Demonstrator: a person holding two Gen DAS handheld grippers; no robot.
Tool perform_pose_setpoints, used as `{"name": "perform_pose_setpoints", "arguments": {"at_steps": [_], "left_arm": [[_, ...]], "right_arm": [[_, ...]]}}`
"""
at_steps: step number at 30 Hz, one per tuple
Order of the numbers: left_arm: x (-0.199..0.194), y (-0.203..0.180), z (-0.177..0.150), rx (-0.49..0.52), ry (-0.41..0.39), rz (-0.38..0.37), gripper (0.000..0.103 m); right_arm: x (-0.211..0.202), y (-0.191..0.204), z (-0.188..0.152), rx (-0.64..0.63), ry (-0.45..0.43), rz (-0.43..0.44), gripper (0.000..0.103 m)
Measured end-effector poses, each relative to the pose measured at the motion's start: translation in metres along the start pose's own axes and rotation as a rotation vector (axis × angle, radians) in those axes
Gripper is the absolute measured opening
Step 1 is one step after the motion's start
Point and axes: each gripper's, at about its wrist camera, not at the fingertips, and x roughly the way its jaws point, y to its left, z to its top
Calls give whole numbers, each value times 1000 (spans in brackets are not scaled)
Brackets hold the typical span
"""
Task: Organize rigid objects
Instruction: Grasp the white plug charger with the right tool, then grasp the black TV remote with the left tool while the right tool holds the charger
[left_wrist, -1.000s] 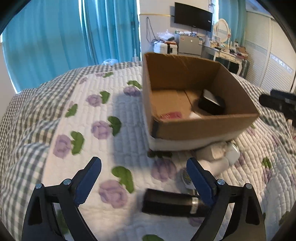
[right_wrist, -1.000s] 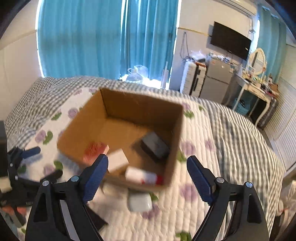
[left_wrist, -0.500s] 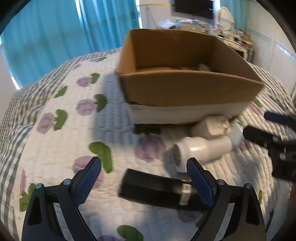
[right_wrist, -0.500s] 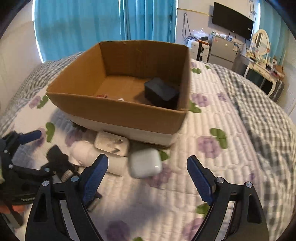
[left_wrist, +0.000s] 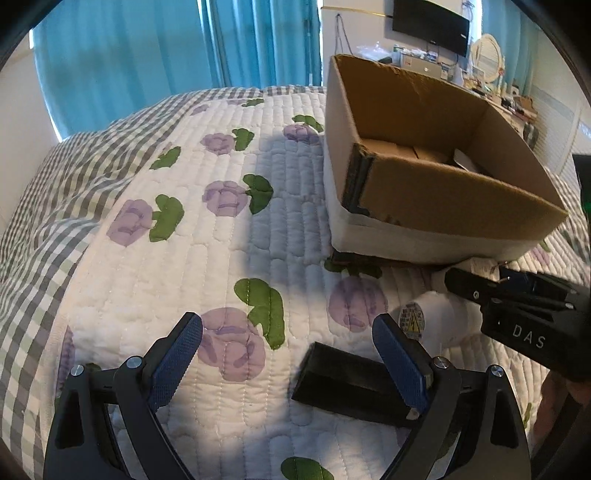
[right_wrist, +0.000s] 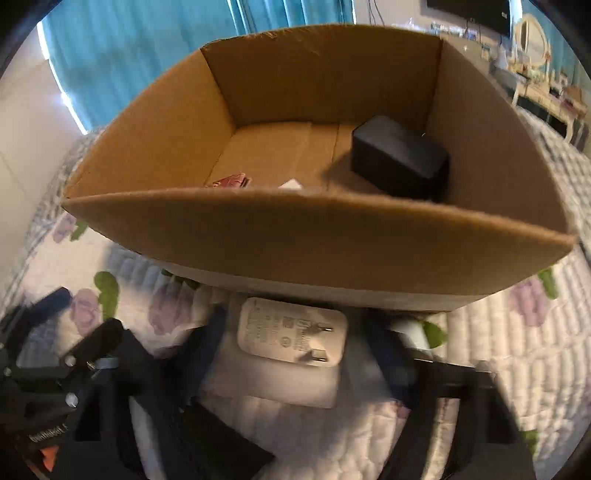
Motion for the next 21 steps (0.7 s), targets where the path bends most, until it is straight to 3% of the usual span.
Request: {"name": "perform_pose_setpoints", "arguments": {"at_steps": [6,10,16,21], "left_arm": [[-12,-17,-10,74,17,20,95],[-17,-21,-22,37,84,-18,95],[-16,-28,-46,-122,189,-58,95],[4,-35,-42,-260,206,-31,93]], "right_arm": [[-28,-6,-12,2,-38,-26,51],[-57,-14,-20,-5,-80,-72,51],[-91,-37,-29,49,-133,-101,51],[-91,-40,-25,59,-138,-99,51]]}}
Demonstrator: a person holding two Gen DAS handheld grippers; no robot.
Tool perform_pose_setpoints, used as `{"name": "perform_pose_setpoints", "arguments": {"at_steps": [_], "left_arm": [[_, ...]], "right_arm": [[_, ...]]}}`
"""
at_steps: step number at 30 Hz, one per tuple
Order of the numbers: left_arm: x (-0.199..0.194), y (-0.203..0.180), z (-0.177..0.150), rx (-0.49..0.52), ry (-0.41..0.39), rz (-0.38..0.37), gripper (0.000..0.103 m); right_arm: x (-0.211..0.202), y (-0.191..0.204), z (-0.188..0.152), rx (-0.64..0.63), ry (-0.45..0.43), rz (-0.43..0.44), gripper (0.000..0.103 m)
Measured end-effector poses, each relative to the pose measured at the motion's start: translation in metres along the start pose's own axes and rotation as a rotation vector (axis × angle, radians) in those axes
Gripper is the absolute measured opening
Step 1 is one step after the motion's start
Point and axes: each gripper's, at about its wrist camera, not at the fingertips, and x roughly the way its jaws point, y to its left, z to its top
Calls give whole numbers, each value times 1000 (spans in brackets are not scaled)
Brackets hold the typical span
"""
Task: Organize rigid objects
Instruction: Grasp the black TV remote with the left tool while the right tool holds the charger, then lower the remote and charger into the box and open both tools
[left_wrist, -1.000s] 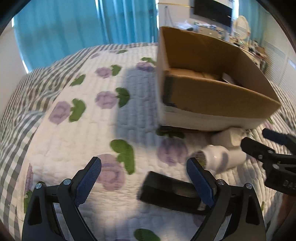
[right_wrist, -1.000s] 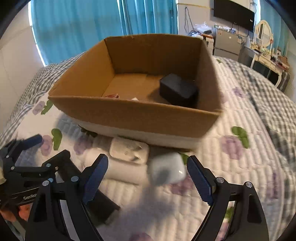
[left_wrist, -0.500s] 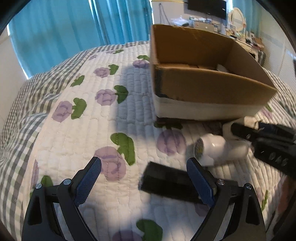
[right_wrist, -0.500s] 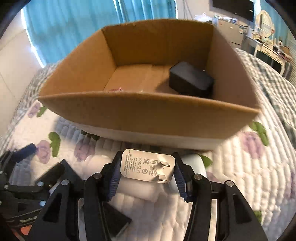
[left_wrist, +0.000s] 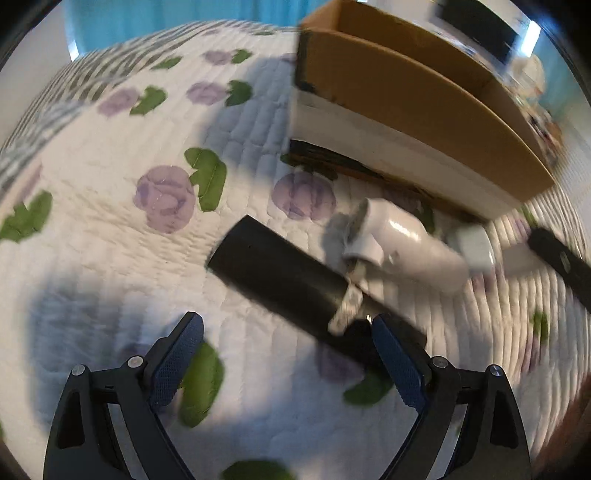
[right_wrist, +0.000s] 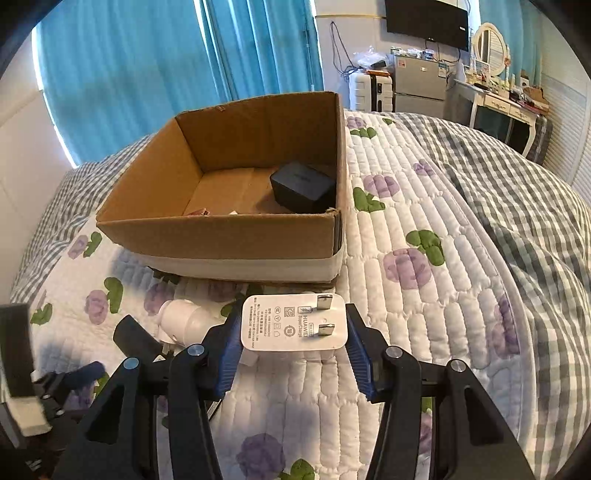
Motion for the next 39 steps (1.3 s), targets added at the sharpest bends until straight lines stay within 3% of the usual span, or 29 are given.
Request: {"name": "perform_pose_setpoints", "arguments": {"at_steps": [4,9,10,15,23,34,39], "left_arm": [[17,-6,14,-65,-7,36,91],[31,-24,17,6,-12,130,87],[30,-28,16,33,-17,125,85],[14,-40,8,169,-9,57,43],[-34,-33,-7,292,-22,-82,24],[-84,-44,-3,405,-111,-111,20],[-112,-46,19,436,-185,-109,19]], "right_arm": [[-3,-1,-2,-2,-4,17,51],[1,0,-5,-3,9,28,51],[1,0,-5,-2,9,29,51],[-3,1,-5,-4,0,20,51],[-19,14,-5,-48,-34,12,51],[-41,21,-4,-46,-59,30,51],[-54,25,16,-69,-96,30,51]]}}
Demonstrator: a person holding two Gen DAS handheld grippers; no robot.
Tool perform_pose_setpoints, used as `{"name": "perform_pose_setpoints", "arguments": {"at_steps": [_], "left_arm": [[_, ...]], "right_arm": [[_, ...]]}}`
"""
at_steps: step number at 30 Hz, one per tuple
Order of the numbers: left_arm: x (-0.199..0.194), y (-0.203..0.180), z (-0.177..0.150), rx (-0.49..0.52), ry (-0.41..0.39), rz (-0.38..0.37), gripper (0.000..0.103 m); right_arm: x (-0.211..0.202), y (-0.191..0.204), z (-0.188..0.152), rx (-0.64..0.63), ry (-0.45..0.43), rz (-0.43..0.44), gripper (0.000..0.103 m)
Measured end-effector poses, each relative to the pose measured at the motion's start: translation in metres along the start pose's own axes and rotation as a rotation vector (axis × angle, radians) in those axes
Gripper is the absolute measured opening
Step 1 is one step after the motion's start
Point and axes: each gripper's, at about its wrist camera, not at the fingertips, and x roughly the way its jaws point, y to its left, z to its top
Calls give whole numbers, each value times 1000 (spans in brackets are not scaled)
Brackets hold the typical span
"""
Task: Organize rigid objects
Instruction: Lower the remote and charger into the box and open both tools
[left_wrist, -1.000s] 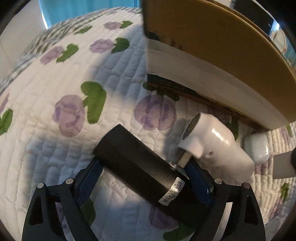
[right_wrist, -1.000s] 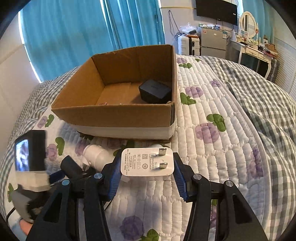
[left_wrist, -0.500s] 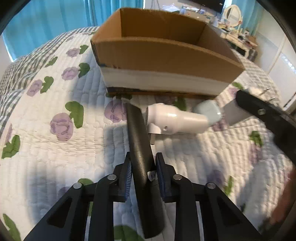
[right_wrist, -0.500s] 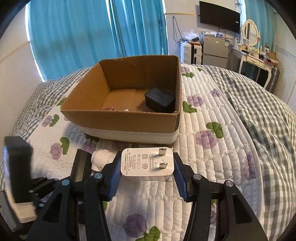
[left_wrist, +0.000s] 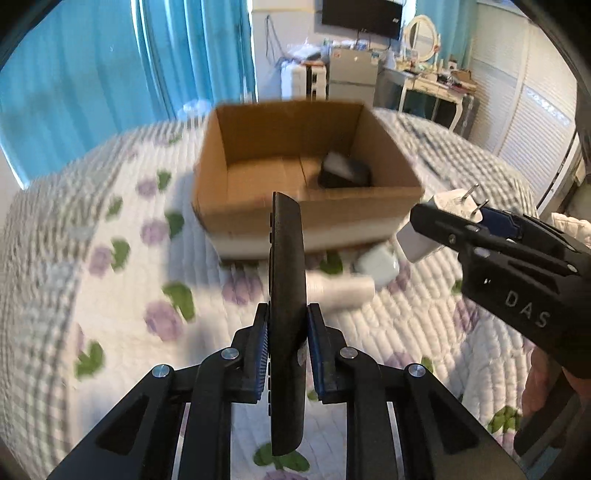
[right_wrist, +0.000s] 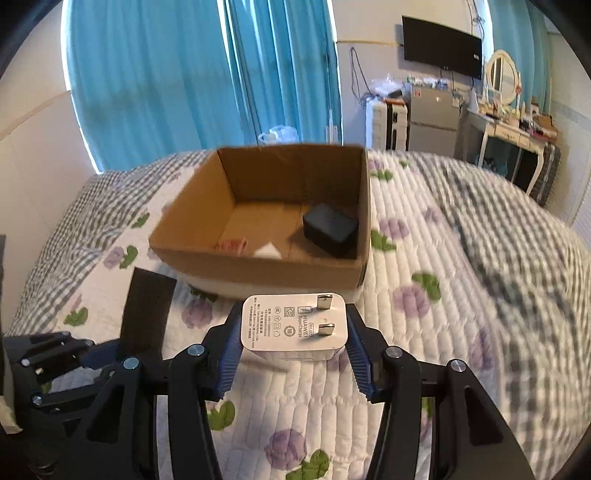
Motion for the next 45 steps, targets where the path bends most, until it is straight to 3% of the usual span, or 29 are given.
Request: {"name": "perform_pose_setpoints", "arguments": {"at_steps": [9,14,19,25,30,36,45], "left_arm": [[-33,15,90,54,-132,26,19],[-6,23,143,32,-93,14,19],[56,26,171,2,28,-27,20],[129,25,169,2,151,25,20],[152,31,163,-20,189,8,22],[134,37,164,-35,155,9,26],[62,59,139,-18,-24,40,26]], "right_arm": [[-15,1,73,-66,-92,-19,51],[4,-1,106,-87,-96,-24,51],[39,-9,119,-78,-66,-24,50],[76,-20,114,-75,-17,-10,50],[91,-26,105,-82,4,6,50],[94,-33,103,-66,10,2,51],[101,-14,95,-87,64,13,51]]}}
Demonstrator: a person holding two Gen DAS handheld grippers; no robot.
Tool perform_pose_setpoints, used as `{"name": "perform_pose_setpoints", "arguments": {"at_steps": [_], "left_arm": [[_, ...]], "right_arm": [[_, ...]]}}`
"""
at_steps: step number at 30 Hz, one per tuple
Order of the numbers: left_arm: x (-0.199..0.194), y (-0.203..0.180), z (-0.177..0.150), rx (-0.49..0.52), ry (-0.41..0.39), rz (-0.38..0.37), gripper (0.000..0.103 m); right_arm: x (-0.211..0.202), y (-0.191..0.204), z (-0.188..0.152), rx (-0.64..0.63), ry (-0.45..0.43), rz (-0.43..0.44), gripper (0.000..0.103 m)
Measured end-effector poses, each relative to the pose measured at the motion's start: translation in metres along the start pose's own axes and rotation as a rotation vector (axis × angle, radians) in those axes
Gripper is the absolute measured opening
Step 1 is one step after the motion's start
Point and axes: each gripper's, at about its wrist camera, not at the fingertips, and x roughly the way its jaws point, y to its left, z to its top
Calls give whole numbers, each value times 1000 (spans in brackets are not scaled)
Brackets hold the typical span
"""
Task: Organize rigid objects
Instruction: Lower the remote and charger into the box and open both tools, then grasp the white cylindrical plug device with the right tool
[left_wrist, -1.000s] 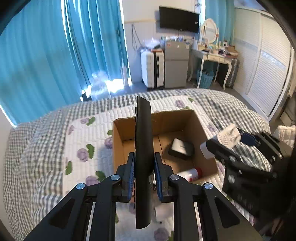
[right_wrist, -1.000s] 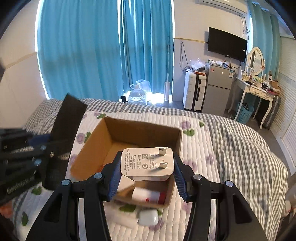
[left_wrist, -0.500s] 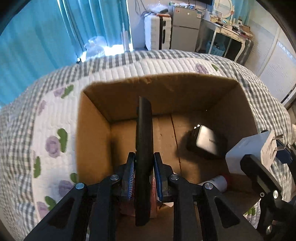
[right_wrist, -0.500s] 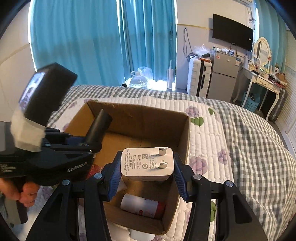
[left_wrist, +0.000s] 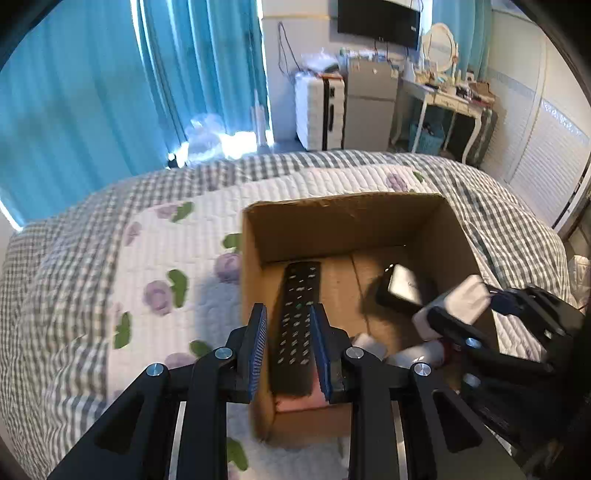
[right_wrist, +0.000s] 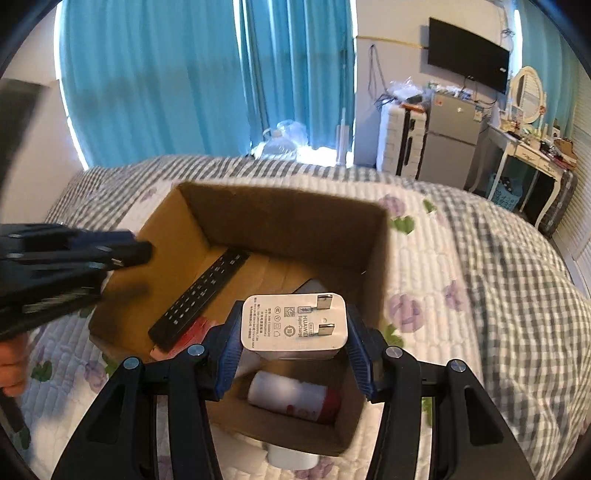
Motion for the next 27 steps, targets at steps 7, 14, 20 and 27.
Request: {"name": "perform_pose_setpoints", "arguments": {"at_steps": [7,14,20,27], "left_arm": [[-18,26,-41,-52,-66,12,26],[-43,32,-77,-51,-136,32,71],[-62,26,-103,-43,-164,57,88],[-63,13,-137,-66,-197,43,103]], "right_arm": [[30,27,-16,-32,47,11,51],[-3,26,-18,-47,-21,-21,70],[-53,24,-35,-25,-51,20,72],[-69,49,-86,-169,2,63,79]]}}
